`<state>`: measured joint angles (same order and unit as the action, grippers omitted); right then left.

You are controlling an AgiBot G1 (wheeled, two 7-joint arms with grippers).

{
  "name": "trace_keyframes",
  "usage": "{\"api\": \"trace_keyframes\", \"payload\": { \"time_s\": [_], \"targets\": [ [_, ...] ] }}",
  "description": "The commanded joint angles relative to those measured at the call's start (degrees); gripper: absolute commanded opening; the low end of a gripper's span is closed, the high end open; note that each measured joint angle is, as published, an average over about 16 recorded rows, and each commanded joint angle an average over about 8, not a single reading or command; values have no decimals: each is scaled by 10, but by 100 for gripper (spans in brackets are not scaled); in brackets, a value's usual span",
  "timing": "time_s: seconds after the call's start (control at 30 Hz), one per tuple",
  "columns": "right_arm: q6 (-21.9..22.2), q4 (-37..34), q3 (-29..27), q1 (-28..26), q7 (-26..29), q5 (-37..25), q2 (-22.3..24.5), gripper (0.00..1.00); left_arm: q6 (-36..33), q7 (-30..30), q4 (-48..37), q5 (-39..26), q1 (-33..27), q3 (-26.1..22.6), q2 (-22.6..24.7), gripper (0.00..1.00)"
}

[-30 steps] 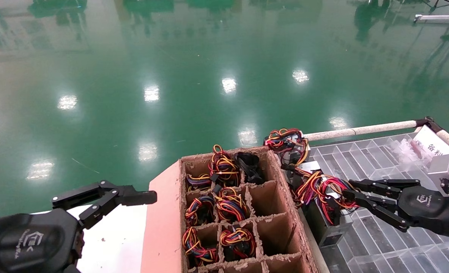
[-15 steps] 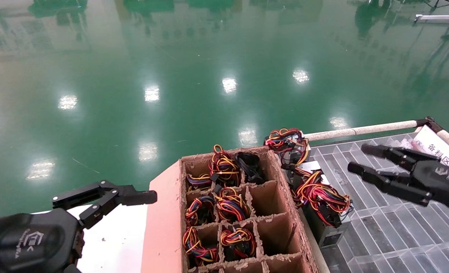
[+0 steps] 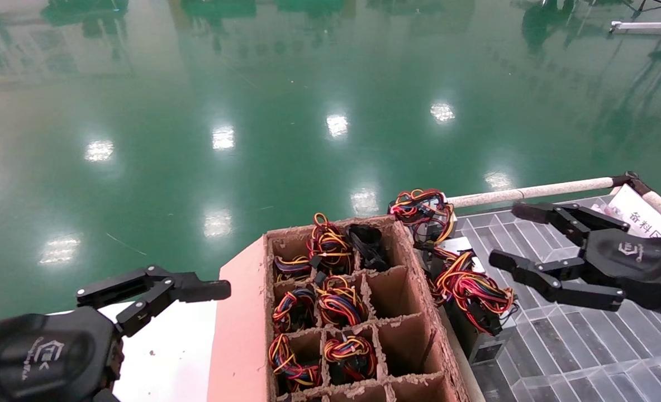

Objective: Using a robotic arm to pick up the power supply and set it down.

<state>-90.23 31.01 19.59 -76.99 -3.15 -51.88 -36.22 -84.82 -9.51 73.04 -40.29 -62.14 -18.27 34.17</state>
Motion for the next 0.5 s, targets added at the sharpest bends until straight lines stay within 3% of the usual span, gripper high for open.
{"api": "trace_keyframes", "payload": {
  "time_s": [0.03, 0.5],
  "targets": [
    [2, 19, -2, 7, 6, 5, 1, 100, 0, 0, 0, 0, 0, 0, 0, 100],
    [17, 157, -13, 57, 51, 37, 4, 100, 0, 0, 0, 0, 0, 0, 0, 100]
  ]
}}
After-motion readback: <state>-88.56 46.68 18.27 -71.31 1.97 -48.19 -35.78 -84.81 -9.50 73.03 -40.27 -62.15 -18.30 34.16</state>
